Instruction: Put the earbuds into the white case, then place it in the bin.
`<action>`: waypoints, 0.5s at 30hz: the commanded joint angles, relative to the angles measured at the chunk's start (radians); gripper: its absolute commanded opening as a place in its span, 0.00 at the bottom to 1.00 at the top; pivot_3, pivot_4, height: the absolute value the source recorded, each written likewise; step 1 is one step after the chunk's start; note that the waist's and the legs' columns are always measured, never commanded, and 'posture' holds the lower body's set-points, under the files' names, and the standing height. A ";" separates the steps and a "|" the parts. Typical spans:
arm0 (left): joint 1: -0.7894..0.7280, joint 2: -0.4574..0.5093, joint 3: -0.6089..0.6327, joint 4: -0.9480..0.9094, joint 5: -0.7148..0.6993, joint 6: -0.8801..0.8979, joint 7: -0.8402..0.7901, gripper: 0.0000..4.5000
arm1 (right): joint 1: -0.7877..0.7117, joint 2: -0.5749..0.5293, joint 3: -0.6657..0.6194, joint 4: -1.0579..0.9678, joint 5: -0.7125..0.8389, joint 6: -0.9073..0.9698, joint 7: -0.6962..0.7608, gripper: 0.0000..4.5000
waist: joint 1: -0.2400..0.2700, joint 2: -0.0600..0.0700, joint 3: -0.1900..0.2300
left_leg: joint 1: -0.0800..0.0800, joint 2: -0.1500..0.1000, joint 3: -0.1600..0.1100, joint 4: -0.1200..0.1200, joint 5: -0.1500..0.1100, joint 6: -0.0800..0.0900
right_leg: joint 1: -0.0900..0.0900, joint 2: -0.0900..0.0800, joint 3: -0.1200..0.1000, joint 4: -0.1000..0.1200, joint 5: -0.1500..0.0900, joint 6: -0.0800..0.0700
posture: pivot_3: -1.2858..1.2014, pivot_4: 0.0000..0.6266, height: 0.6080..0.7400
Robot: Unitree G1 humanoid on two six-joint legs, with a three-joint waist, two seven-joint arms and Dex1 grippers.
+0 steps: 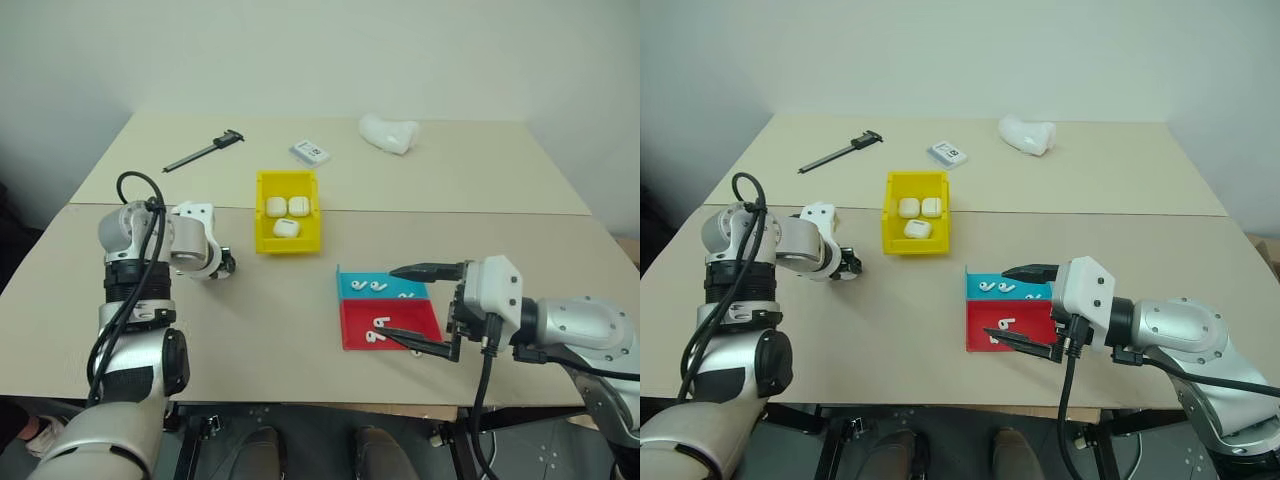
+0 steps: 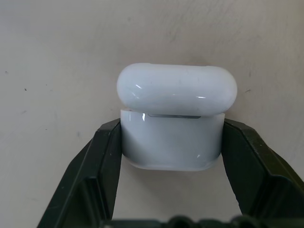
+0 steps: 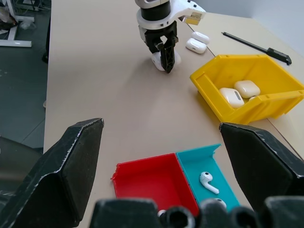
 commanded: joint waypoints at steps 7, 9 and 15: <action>0.142 0.114 -0.059 -0.387 0.099 -0.026 -0.222 0.62 | 0.011 -0.005 -0.041 -0.032 0.014 -0.016 0.000 1.00 | -0.015 0.000 0.000 | 0.000 0.000 -0.002 -0.001 0.000 0.000 | -0.001 0.000 0.001 0.000 0.000 0.000 | 0.52 0.24 1.00; 0.273 0.172 -0.082 -0.594 0.124 -0.179 -0.309 0.62 | 0.015 -0.008 -0.046 -0.029 0.014 -0.018 0.005 1.00 | -0.022 0.000 0.000 | 0.000 0.001 -0.002 -0.004 0.000 -0.002 | -0.003 0.000 0.004 0.000 0.000 0.000 | 0.52 0.24 1.00; 0.578 0.193 -0.004 -0.839 0.189 -0.792 -0.644 0.62 | -0.003 -0.002 -0.036 -0.005 0.008 -0.022 0.016 1.00 | -0.001 0.000 0.000 | 0.003 0.002 0.001 -0.004 0.001 -0.003 | 0.000 -0.001 0.002 -0.001 0.001 -0.002 | 0.52 0.24 1.00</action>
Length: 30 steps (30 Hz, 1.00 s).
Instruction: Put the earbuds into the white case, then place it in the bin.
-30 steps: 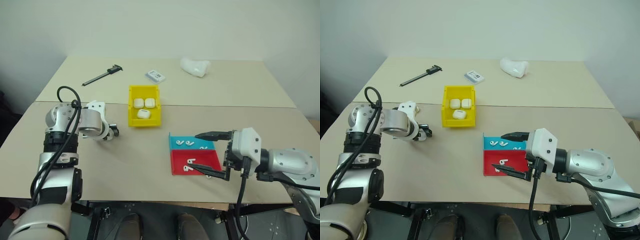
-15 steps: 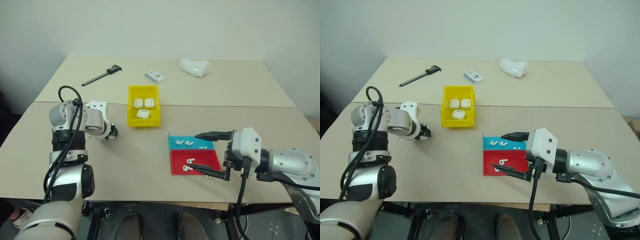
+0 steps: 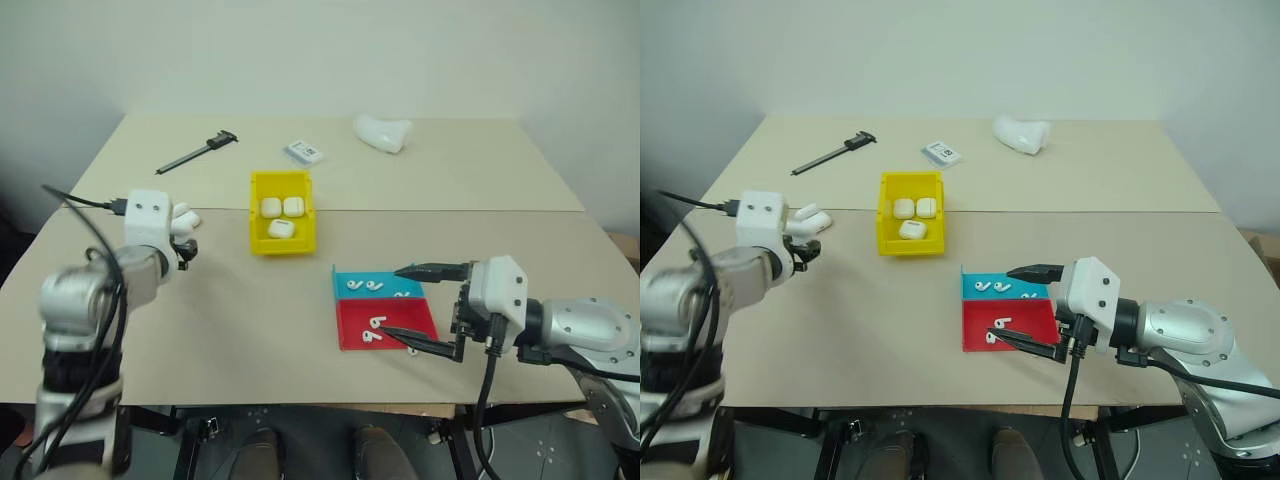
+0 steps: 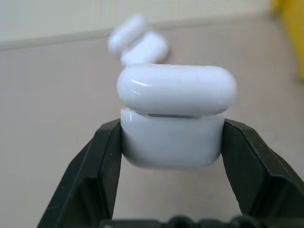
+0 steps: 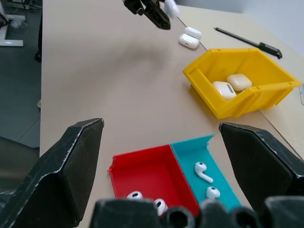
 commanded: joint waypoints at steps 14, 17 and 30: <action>-0.135 -0.182 -0.060 0.054 -0.343 -0.514 -0.988 0.62 | -0.059 0.015 0.018 0.009 -0.044 -0.037 -0.016 1.00 | 0.017 0.000 0.000 | -0.003 0.002 0.001 0.002 0.001 0.005 | 0.002 0.003 -0.005 -0.006 0.002 -0.001 | 0.52 0.24 1.00; -0.178 -0.225 -0.110 0.102 -0.327 -0.570 -1.092 0.62 | -0.054 0.003 0.016 0.005 -0.081 -0.031 -0.033 1.00 | 0.014 0.000 0.000 | -0.003 0.002 0.001 0.002 0.001 0.005 | 0.002 0.004 -0.004 -0.006 0.002 0.000 | 0.52 0.24 1.00; -0.221 -0.310 -0.177 0.158 -0.290 -0.680 -1.228 0.62 | -0.081 -0.294 0.018 -0.018 -0.128 0.063 0.129 0.71 | -0.004 0.000 0.000 | -0.003 0.002 -0.003 0.003 0.001 0.006 | 0.002 0.004 -0.004 -0.006 0.001 0.001 | 0.52 0.24 1.00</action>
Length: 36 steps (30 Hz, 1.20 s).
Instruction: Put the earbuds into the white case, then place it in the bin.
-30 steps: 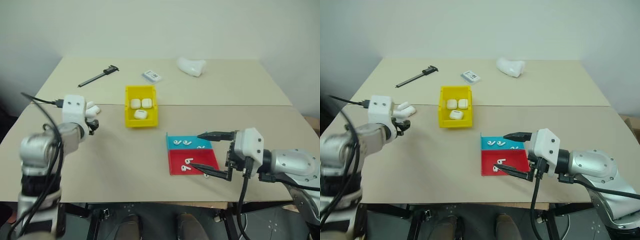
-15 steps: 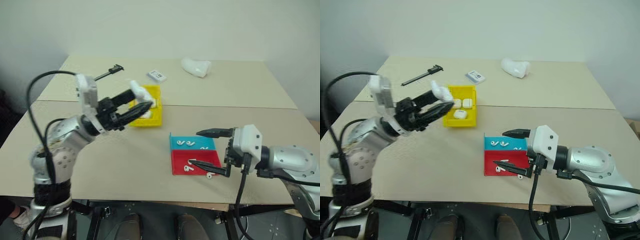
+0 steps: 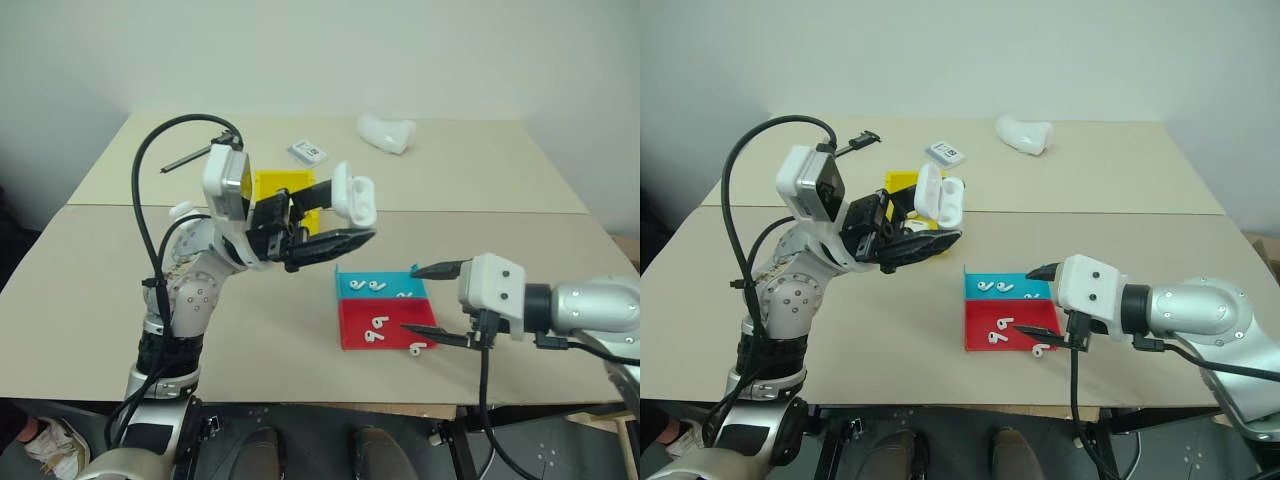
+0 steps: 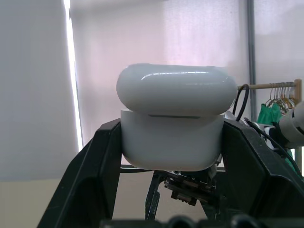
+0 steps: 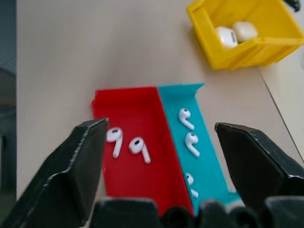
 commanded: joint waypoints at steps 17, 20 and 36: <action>0.102 0.037 0.020 -0.084 0.036 -0.055 0.062 0.62 | -0.184 -0.082 0.402 0.096 -0.416 -0.116 0.194 0.48 | -0.002 0.000 0.000 | 0.000 0.001 -0.001 0.000 0.000 0.000 | -0.001 0.000 0.001 0.000 0.000 0.000 | 0.52 0.24 1.00; 0.113 0.031 0.019 -0.099 0.037 -0.060 0.077 0.62 | -0.233 -0.044 0.459 0.149 -0.469 -0.148 0.227 0.48 | -0.003 0.000 0.000 | 0.000 0.001 -0.001 0.000 0.000 0.000 | -0.001 0.000 0.001 0.000 0.000 0.000 | 0.52 0.24 1.00; 0.168 0.040 0.026 -0.182 0.032 -0.054 0.145 0.62 | -0.275 0.063 0.518 0.268 -0.583 -0.226 0.313 0.48 | -0.001 0.000 0.000 | 0.001 0.001 0.001 0.000 0.000 0.000 | -0.001 0.001 0.001 0.001 0.000 0.000 | 0.52 0.24 1.00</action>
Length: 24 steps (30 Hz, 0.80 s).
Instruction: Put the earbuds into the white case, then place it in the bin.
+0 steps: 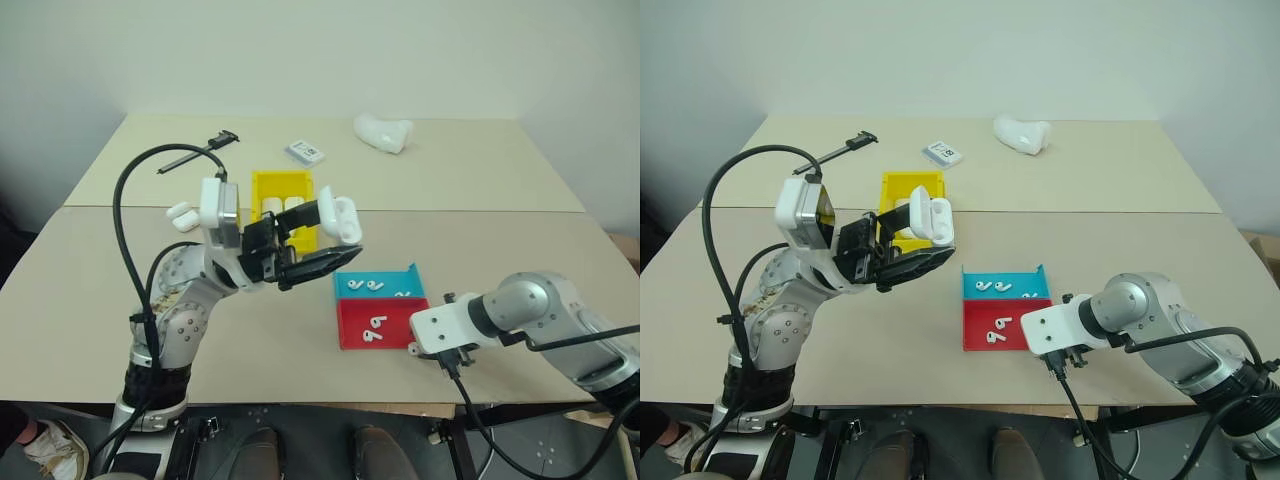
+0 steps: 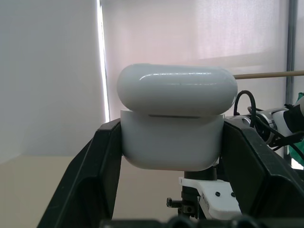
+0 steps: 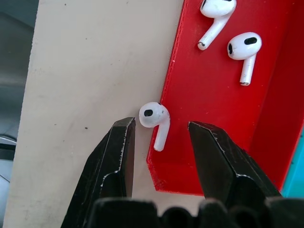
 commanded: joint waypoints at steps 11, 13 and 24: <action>-0.005 0.009 0.009 -0.045 -0.013 -0.017 0.021 0.62 | 0.012 0.040 0.003 0.000 -0.059 -0.008 0.009 0.48 | 0.001 0.000 0.000 | 0.000 0.000 0.001 0.000 0.000 0.000 | 0.000 0.000 0.000 0.000 0.000 0.000 | 0.52 0.24 1.00; -0.006 0.009 0.009 -0.044 -0.013 -0.016 0.021 0.62 | 0.018 0.041 0.003 0.000 -0.062 -0.010 0.007 0.48 | 0.001 0.000 0.000 | 0.000 0.000 0.001 0.000 0.000 0.000 | 0.000 0.000 0.000 0.000 0.000 0.000 | 0.52 0.24 1.00; -0.006 0.011 0.009 -0.046 -0.016 -0.016 0.020 0.62 | 0.033 0.048 0.005 0.008 -0.079 -0.016 -0.009 0.40 | 0.000 0.000 0.000 | 0.001 0.000 0.001 0.000 0.000 0.000 | 0.001 0.000 0.000 0.000 0.000 0.000 | 0.52 0.24 1.00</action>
